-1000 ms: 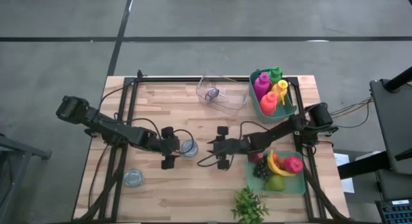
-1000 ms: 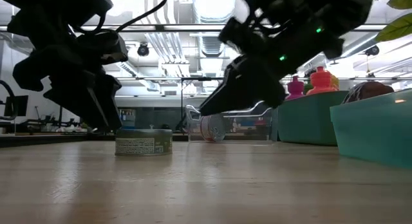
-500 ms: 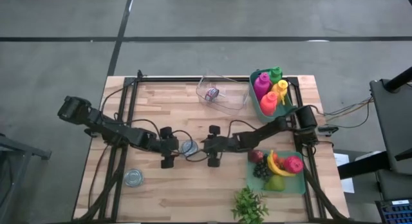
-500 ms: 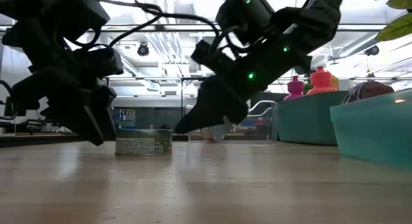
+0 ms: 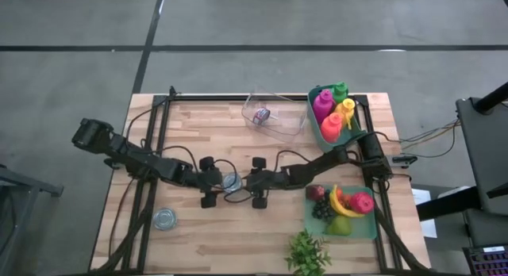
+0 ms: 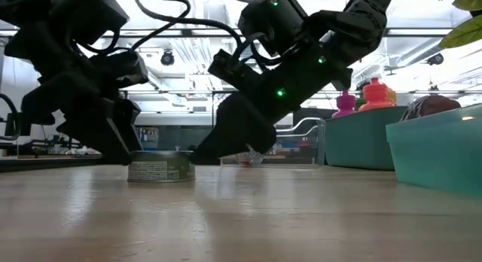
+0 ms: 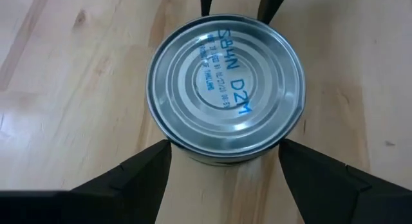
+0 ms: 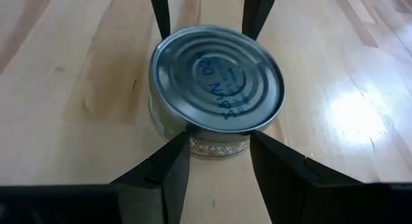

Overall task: Pick & Place Food Item
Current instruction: Put the right green tuna can into the transparent bin

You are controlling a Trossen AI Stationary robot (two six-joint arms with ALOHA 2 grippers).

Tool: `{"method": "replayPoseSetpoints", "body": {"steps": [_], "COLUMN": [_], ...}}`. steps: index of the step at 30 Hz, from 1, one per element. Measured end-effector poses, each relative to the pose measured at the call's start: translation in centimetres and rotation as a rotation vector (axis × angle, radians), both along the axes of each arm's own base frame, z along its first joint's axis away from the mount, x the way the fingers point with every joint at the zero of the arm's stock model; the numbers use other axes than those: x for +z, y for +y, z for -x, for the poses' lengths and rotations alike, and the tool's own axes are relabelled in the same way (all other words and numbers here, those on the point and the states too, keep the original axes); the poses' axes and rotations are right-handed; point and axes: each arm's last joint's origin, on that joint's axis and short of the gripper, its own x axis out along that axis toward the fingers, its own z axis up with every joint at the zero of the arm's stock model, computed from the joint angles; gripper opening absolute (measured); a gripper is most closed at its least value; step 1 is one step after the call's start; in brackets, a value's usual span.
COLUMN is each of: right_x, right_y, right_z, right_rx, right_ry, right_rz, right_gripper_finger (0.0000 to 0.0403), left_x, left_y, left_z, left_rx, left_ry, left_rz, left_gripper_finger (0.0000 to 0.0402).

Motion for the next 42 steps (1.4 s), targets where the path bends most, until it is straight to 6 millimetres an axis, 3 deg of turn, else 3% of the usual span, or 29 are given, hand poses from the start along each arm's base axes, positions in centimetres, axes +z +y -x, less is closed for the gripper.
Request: {"method": "replayPoseSetpoints", "body": {"steps": [15, 29, 42], "right_x": [0.4, 2.5, 4.1], "right_y": [0.1, 0.4, -0.2], "right_z": [-0.3, -1.8, 1.0], "right_rx": [0.007, 0.066, -0.048], "right_ry": [-0.006, -0.079, 0.122], "right_rz": [0.005, 0.009, 0.06], "right_gripper_finger": [0.0157, 0.0157, 0.0157], "left_x": [0.0, 0.6, 0.4], "left_y": [0.0, -0.2, -0.1], "left_z": [0.0, -0.6, -0.5], "left_rx": [-0.001, -0.009, -0.007], "left_ry": [-0.003, -0.072, -0.051], "left_rz": [0.002, 0.014, 0.009], "left_gripper_finger": [0.0289, 0.0289, 0.0289]}}
